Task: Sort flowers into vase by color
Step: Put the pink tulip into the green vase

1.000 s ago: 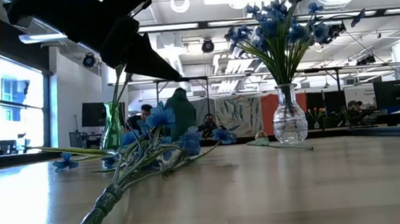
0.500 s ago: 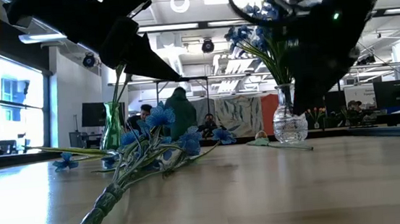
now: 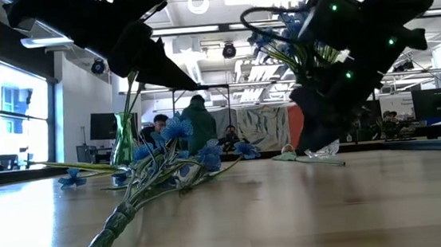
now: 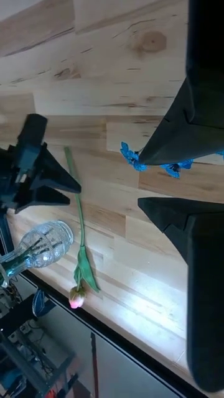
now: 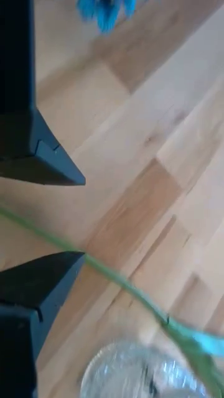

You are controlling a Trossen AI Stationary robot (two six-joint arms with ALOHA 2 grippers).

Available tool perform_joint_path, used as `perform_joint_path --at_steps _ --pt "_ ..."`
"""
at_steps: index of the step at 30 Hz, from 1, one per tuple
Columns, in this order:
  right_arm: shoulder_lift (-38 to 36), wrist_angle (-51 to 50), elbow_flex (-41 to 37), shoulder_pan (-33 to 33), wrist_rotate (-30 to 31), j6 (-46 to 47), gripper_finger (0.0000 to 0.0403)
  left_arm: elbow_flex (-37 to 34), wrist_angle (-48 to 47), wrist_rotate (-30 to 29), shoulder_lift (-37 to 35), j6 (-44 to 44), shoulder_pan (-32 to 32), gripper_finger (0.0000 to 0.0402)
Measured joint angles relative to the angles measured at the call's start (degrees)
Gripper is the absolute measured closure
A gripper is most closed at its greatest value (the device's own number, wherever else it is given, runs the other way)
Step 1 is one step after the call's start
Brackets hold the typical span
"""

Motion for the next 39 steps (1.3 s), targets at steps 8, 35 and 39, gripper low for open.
perform_joint_path --at_steps 8,35,39 --pt "4.31 -0.03 -0.52 0.94 2.85 1.46 0.0296 -0.02 0.53 0.00 -0.01 -0.95 0.00 0.0319" --pt "8.71 36.30 -0.62 8.18 2.26 -10.74 0.0402 -10.86 -14.72 -12.79 -18.98 -16.16 -8.80 0.0319" --pt "8.68 46.31 -0.58 9.29 4.60 -17.50 0.0402 -16.73 -1.05 -10.75 -19.36 -10.35 -9.02 0.0319"
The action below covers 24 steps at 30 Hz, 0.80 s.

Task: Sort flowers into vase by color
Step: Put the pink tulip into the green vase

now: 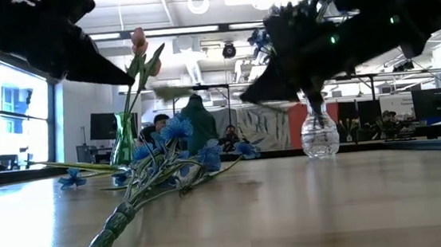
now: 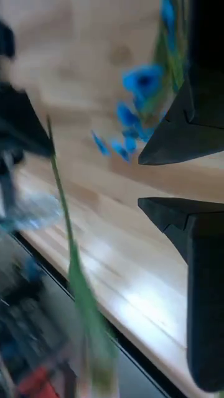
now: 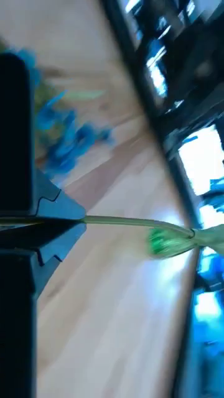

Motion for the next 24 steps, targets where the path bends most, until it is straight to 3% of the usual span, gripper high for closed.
perform_joint_path --at_steps 3,6,8,18,24 --pt "-0.08 8.05 0.01 1.17 -0.11 -7.43 0.0402 -4.63 15.11 6.15 0.59 6.47 0.09 0.0319" --pt "-0.10 15.55 0.04 2.76 -2.76 -15.45 0.0402 -8.21 28.22 17.95 1.59 14.98 0.14 0.0319" --pt "-0.11 19.55 0.04 3.88 -5.17 -20.74 0.0403 -9.22 34.26 22.75 1.80 19.27 -0.06 0.0319" --pt "-0.17 27.05 1.21 6.34 -14.49 -35.18 0.0403 -7.24 41.04 30.47 2.03 25.47 1.72 0.0317" --pt "-0.21 26.44 4.07 6.30 -18.38 -39.17 0.0403 -4.76 41.07 33.08 2.23 28.21 3.76 0.0281"
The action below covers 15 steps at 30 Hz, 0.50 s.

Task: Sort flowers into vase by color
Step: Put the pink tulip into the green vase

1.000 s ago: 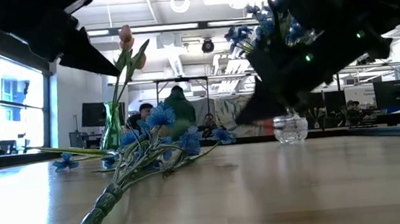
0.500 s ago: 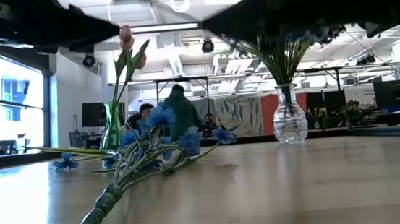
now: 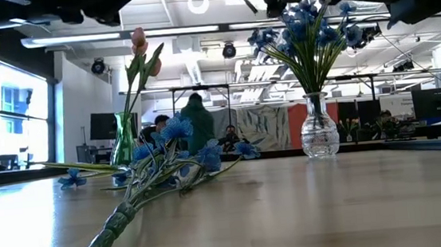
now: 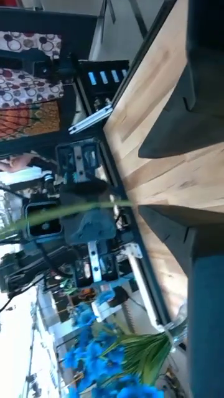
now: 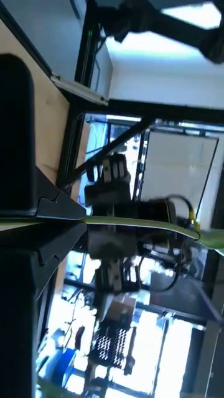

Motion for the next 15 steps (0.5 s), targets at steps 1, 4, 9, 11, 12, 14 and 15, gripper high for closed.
perform_joint_path --at_steps 1,4,9,11,12,14,15 --pt "-0.01 -0.46 0.36 0.00 -0.51 -0.25 0.0403 0.33 0.10 0.38 0.00 0.25 0.25 0.0271" --pt "-0.01 -2.51 0.79 0.01 -0.64 -0.08 0.0403 1.83 2.00 1.89 0.02 0.26 1.07 0.0240" --pt "-0.01 -4.87 0.98 -0.02 -0.32 1.47 0.0403 4.96 4.53 8.08 -0.04 2.24 2.45 0.0202" --pt "-0.01 -5.27 0.98 -0.03 -0.09 1.60 0.0403 5.93 4.48 10.27 0.00 2.68 2.46 0.0196" --pt "-0.01 -5.42 0.98 -0.07 -0.09 1.61 0.0403 6.23 4.44 10.61 -0.03 2.69 2.43 0.0196" --pt "-0.01 -5.61 0.98 -0.07 -0.09 1.61 0.0403 6.47 4.10 10.52 -0.04 2.70 2.25 0.0199" --pt "-0.01 -5.74 0.98 -0.09 -0.09 1.64 0.0403 6.45 3.86 9.98 -0.04 2.80 2.11 0.0203"
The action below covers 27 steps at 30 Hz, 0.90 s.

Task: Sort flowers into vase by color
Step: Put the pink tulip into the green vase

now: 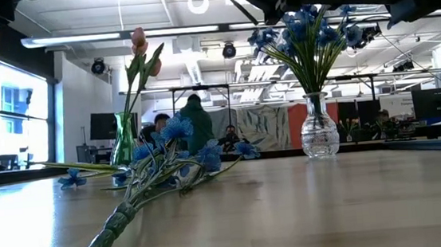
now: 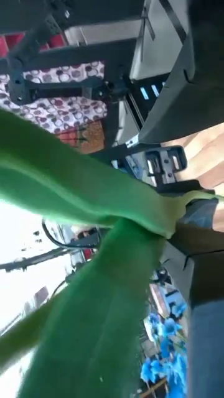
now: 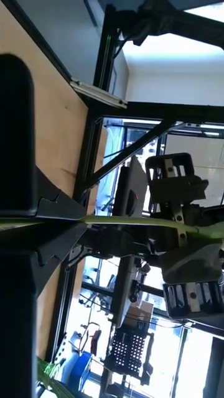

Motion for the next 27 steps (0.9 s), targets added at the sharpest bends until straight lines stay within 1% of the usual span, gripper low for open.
perform_joint_path --at_steps 5,10,12,17,20,23,25,27 --pt "0.00 -1.11 0.00 -0.06 0.13 0.63 0.0403 0.00 -0.19 -3.19 0.03 2.42 -1.24 0.0248" --pt "0.00 -4.03 0.00 -0.10 4.46 1.91 0.0403 0.00 -0.29 -4.05 0.04 6.02 -3.19 0.0308" --pt "0.00 -4.78 0.00 -0.25 5.64 2.63 0.0403 0.00 -0.88 -6.08 0.04 6.48 -3.77 0.0329" --pt "0.00 -5.50 -0.07 -0.46 6.05 3.14 0.0403 0.00 -3.16 -12.98 -0.01 6.98 -4.66 0.0375" --pt "0.00 -6.32 -0.08 -0.46 6.68 4.06 0.0403 0.00 -4.04 -16.35 -0.02 7.86 -5.67 0.0395" --pt "-0.12 -8.25 0.09 -0.56 10.57 8.01 0.0396 0.13 -5.67 -23.17 -0.80 9.04 -7.27 0.0395" --pt "-0.15 -11.69 0.07 -1.24 12.13 11.66 0.0381 1.85 -11.20 -29.58 -1.95 8.83 -8.28 0.0395" --pt "-0.04 -16.44 -0.07 -2.47 12.04 16.49 0.0361 5.17 -20.53 -35.49 -3.81 7.14 -9.13 0.0396"
